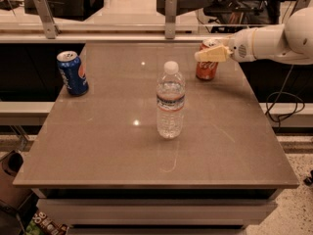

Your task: Pick coke can

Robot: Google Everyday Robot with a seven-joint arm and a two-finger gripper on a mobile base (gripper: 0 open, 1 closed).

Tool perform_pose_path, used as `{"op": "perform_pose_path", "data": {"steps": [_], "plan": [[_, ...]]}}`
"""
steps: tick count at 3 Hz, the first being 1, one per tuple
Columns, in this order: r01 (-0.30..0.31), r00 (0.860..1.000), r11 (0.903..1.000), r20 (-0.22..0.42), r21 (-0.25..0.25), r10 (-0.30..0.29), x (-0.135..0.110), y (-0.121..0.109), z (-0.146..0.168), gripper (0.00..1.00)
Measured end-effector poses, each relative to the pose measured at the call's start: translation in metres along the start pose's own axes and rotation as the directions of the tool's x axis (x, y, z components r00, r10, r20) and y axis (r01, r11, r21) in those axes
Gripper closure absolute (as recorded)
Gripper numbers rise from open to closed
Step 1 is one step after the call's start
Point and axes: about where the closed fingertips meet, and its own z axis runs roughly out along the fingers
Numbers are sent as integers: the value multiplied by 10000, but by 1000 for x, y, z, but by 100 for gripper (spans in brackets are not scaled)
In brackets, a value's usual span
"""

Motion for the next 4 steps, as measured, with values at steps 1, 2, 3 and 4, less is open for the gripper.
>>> {"op": "perform_pose_path", "data": {"steps": [1, 2, 3, 4], "plan": [[-4, 10000, 10000, -7, -49, 4, 0, 1, 3, 63], [-9, 10000, 9999, -15, -104, 9, 1, 3, 6, 88], [-12, 10000, 9999, -21, -149, 12, 1, 4, 9, 100], [-13, 10000, 9999, -21, -151, 12, 1, 4, 9, 100]]}}
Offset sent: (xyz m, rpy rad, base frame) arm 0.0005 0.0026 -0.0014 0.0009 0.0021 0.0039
